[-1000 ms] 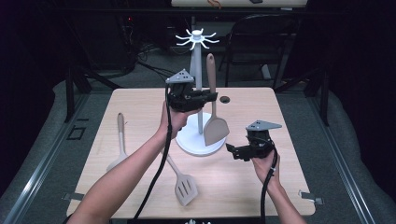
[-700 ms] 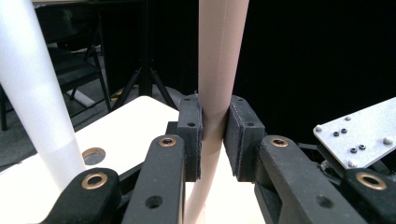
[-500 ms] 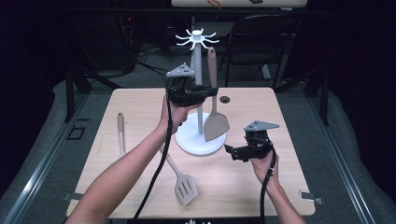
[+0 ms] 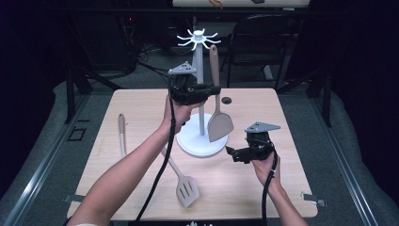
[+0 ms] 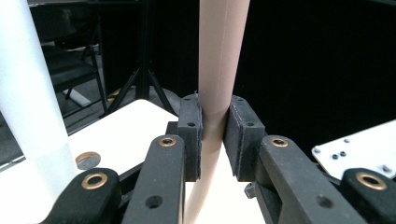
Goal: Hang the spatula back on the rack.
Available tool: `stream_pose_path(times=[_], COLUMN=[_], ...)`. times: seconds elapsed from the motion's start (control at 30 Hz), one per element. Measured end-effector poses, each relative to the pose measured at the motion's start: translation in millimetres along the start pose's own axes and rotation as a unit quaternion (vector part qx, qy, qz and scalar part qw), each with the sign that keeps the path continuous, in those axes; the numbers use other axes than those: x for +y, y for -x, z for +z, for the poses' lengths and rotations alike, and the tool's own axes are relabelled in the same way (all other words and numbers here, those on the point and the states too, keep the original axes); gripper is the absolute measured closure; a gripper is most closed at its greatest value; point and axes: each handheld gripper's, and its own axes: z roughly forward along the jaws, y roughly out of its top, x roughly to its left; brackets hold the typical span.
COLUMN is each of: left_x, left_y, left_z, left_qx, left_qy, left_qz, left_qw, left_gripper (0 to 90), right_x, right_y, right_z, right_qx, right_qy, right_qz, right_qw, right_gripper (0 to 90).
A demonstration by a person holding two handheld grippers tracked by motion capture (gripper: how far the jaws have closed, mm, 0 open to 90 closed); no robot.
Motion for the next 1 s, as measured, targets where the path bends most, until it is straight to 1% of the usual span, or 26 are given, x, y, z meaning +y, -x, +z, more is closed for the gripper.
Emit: stream_pose_path(times=[0.03,0.07,0.1,0.17,0.27,0.33,0.4,0.5,0.57,0.77,0.83,0.87,0.93,1.0], left_x=[0.0,1.2,1.7,2.3,0.5,-4.5,-5.8,-5.3,-5.4,-4.6,-4.1,-3.9,-3.7,-3.8], left_y=[0.0,0.5,0.8,0.7,-1.8,-6.3,-7.9,-9.7,-11.0,-15.8,-16.8,-17.1,-17.2,-17.2], left_z=[0.0,-1.7,-3.2,-4.2,-6.0,-6.0,-5.9,-6.4,-5.2,-4.0,-4.1,-3.9,-4.1,-4.4], left_qx=[0.0,0.0,0.003,0.002,0.004,0.008,0.01,0.014,0.013,0.025,0.033,0.039,0.041,0.047], left_qy=[0.0,0.003,0.004,0.005,0.0,-0.003,-0.002,-0.002,-0.004,-0.006,-0.007,-0.008,-0.01,-0.01], left_qz=[0.0,0.005,0.004,0.008,0.003,-0.003,-0.005,-0.002,-0.005,-0.004,0.002,0.009,0.011,0.014], left_qw=[1.0,1.0,1.0,1.0,1.0,1.0,0.9999,0.9999,0.9999,0.9996,0.9994,0.9992,0.999,0.9988], left_gripper=[77.5,77.5,77.5,77.5,77.5,77.5,77.5,77.5,77.5,77.4,77.4,77.3,77.3,77.0], right_x=[-0.2,-0.5,-1.0,-1.6,-1.2,-0.6,-0.6,-0.7,-1.0,-0.6,-0.9,-0.8,-0.9,-1.3], right_y=[-0.3,0.1,0.3,0.5,-0.3,-0.6,-0.5,0.1,0.8,1.9,1.8,1.7,1.2,1.2], right_z=[0.6,0.7,1.9,3.3,2.5,1.3,1.4,1.4,2.0,-0.4,0.8,1.1,1.8,3.0], right_qx=[0.003,0.004,0.007,0.005,0.005,0.002,0.005,0.004,0.004,0.0,0.0,0.001,0.002,0.002], right_qy=[0.003,0.002,0.001,-0.002,0.0,0.0,0.0,-0.002,-0.002,-0.002,-0.001,-0.004,-0.004,-0.01], right_qz=[0.005,0.005,0.007,0.005,0.005,0.003,0.003,0.004,0.006,0.005,0.006,0.004,0.006,0.004], right_qw=[1.0,1.0,1.0,1.0,1.0,1.0,1.0,1.0,1.0,1.0,1.0,1.0,1.0,0.9999], right_gripper=[0.0,0.0,0.0,0.0,0.0,0.0,0.0,0.0,0.0,0.0,0.0,0.0,0.0,0.0])
